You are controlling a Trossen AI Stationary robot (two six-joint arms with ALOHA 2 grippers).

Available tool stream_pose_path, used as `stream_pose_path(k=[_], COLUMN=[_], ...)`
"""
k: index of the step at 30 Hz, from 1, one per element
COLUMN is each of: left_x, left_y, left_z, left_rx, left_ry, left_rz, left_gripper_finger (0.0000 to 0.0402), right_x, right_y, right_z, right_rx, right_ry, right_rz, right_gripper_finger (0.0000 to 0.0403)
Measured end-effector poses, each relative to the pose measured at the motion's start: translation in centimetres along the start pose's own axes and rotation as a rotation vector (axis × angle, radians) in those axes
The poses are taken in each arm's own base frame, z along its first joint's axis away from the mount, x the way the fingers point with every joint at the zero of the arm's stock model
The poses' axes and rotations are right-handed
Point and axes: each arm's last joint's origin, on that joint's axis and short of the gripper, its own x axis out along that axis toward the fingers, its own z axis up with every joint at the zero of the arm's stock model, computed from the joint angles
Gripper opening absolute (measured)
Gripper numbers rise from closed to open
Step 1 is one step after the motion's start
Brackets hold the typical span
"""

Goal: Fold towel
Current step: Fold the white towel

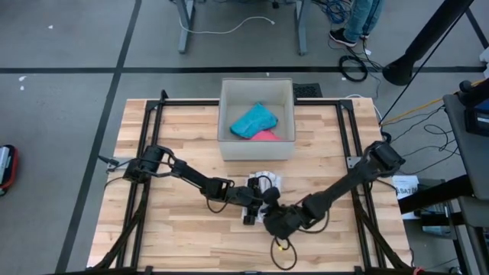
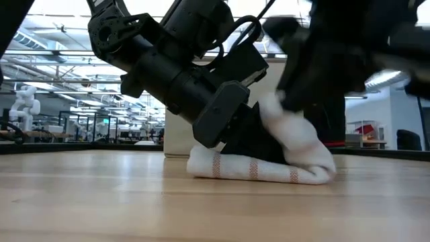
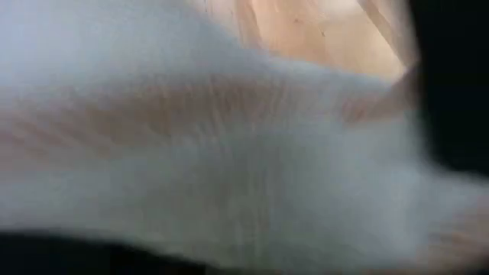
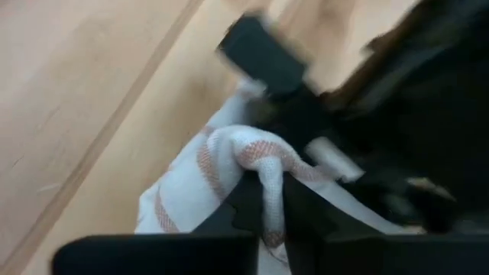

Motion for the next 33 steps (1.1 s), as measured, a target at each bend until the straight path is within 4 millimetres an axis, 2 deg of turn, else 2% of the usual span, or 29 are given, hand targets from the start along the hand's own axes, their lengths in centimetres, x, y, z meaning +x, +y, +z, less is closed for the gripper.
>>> stream_pose_path(k=[3, 6, 10, 13, 17, 21, 24, 27, 33], left_x=[0.0, 0.0, 0.0, 0.0, 0.0, 0.0, 0.0, 0.0, -0.2], left_y=[0.0, 0.0, 0.0, 0.0, -0.2, -0.2, -0.2, -0.2, -0.2], left_z=[0.0, 0.0, 0.0, 0.0, -0.1, -0.1, -0.1, -0.1, 0.1], left_rx=[0.004, -0.003, -0.009, -0.01, -0.007, -0.006, -0.005, -0.005, -0.005], left_ry=[0.004, 0.007, 0.007, 0.007, 0.008, 0.01, 0.01, 0.01, 0.001], left_rz=[0.002, 0.001, 0.006, 0.008, 0.007, 0.008, 0.008, 0.008, 0.007], left_gripper_finger=[0.0227, 0.0227, 0.0227, 0.0227, 0.0227, 0.0227, 0.0227, 0.0227, 0.0227], right_x=[1.0, 0.4, -2.6, -5.3, -8.0, -8.3, -7.4, -5.6, -2.8], right_y=[0.3, 0.8, 1.1, 1.4, 1.9, 2.7, 3.5, 4.3, 3.8], right_z=[-0.4, -0.1, 1.0, 0.7, -0.8, -2.7, -4.0, -5.1, -6.1], right_rx=[0.01, -0.001, 0.022, 0.076, 0.215, 0.346, 0.386, 0.4, 0.407], right_ry=[0.026, 0.005, -0.066, -0.055, 0.013, 0.12, 0.183, 0.162, 0.07], right_rz=[0.032, 0.002, -0.108, -0.207, -0.242, -0.265, -0.275, -0.279, -0.298], right_gripper_finger=[0.0058, 0.0117, 0.0196, 0.0228, 0.0228, 0.0208, 0.0194, 0.0182, 0.0159])
